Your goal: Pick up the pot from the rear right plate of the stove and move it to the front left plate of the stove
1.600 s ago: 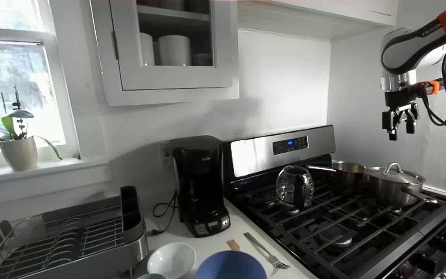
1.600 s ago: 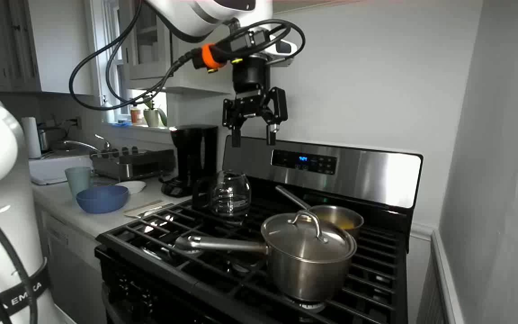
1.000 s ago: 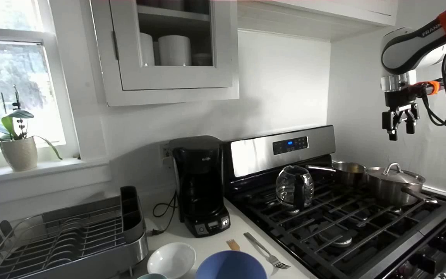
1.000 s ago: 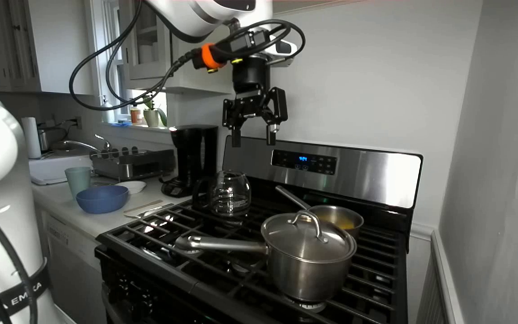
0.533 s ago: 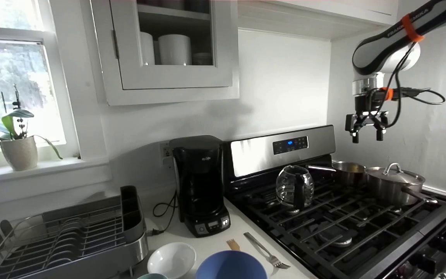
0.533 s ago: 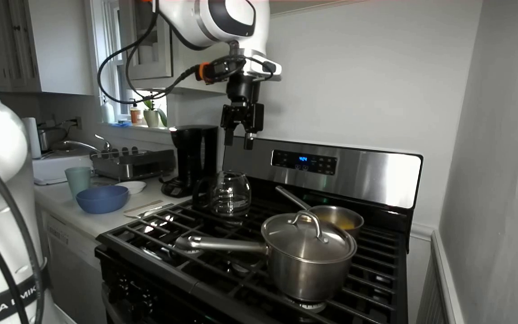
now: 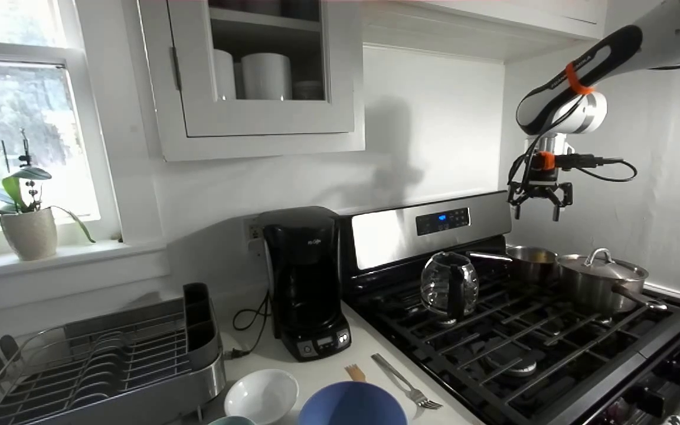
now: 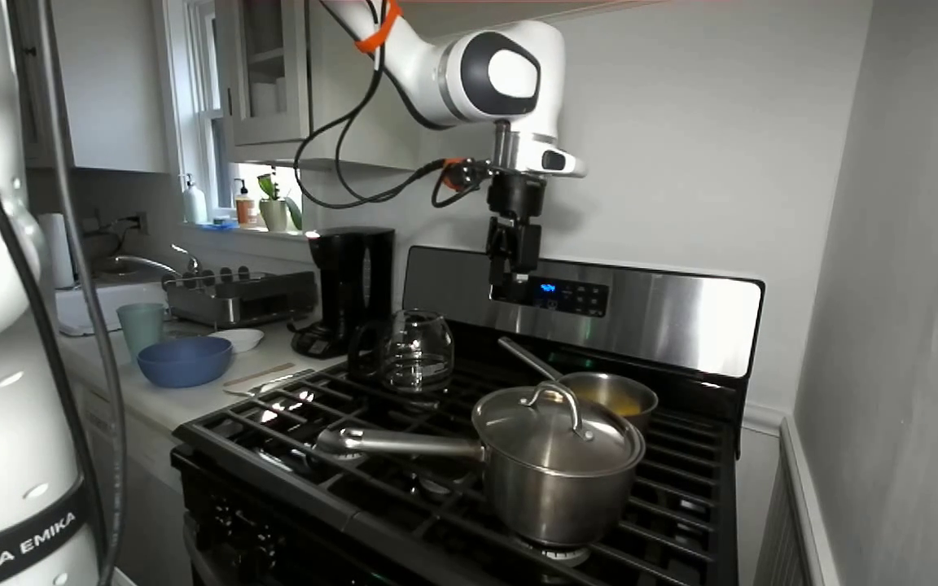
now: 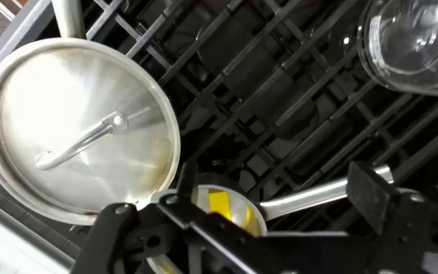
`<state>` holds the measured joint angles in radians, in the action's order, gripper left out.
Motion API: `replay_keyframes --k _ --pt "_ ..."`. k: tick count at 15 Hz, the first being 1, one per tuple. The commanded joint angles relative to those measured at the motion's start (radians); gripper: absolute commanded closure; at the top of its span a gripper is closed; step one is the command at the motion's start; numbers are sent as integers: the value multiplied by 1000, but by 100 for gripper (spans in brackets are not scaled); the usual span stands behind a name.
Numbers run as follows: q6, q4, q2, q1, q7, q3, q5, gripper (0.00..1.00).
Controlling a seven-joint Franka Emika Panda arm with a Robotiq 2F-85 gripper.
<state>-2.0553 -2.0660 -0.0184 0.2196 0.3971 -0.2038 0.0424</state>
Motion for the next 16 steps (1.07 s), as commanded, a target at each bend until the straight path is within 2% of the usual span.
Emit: replay_keyframes --k 1,4,7,8,12,15,16 --pt "-140 61 -95 16 95 -29 48 0" --pt "-329 75 -173 3 185 -45 -5 0" --pt "-412 98 -250 -29 303 -69 -93 0" --pt "-377 57 -196 -11 211 -56 -37 0" --pt "-409 85 -251 -28 268 -65 -65 0" --pt "-409 91 -251 -27 268 -69 -66 0" --pt "-419 98 -277 -17 214 -47 -29 0"
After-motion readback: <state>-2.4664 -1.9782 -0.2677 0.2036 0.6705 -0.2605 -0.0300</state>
